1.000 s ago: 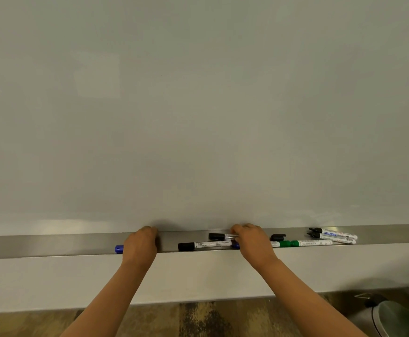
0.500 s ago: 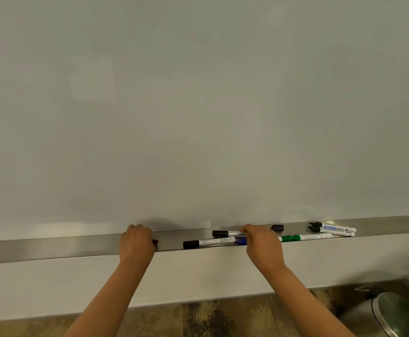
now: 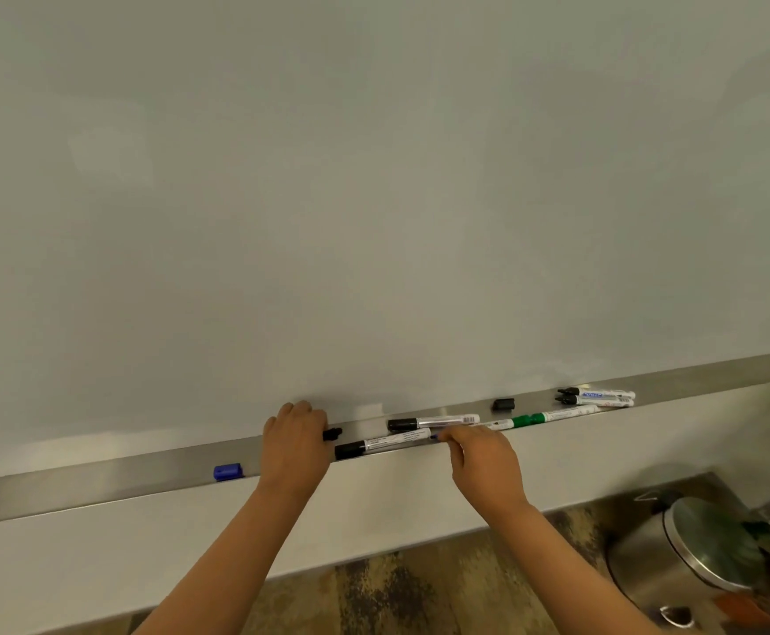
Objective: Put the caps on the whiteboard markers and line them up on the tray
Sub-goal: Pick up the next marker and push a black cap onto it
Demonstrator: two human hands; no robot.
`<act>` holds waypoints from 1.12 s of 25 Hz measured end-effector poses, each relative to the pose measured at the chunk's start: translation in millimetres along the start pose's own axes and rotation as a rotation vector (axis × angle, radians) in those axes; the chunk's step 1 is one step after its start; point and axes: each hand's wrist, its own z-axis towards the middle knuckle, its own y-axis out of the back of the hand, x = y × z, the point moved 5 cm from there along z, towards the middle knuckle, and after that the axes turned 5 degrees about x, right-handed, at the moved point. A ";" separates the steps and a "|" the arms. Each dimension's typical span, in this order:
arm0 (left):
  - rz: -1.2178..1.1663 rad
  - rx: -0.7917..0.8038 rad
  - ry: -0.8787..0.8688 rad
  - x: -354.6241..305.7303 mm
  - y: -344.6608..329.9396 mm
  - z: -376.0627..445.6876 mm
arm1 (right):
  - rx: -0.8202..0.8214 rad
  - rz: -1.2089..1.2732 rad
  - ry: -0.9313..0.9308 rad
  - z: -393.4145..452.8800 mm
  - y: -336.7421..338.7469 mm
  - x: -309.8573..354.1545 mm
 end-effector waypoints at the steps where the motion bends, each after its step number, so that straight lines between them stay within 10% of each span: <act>1: -0.034 -0.011 -0.034 -10.3 0.0 0.4 | 0.004 -0.003 -0.008 -1.5 0.8 -3.7; 18: -0.219 0.090 -0.041 -172.4 -43.4 49.6 | 0.092 -0.083 -0.087 49.5 80.2 -183.3; 28: -0.282 0.113 0.005 -231.1 -69.0 58.5 | 0.410 -0.326 -0.208 77.9 91.7 -269.9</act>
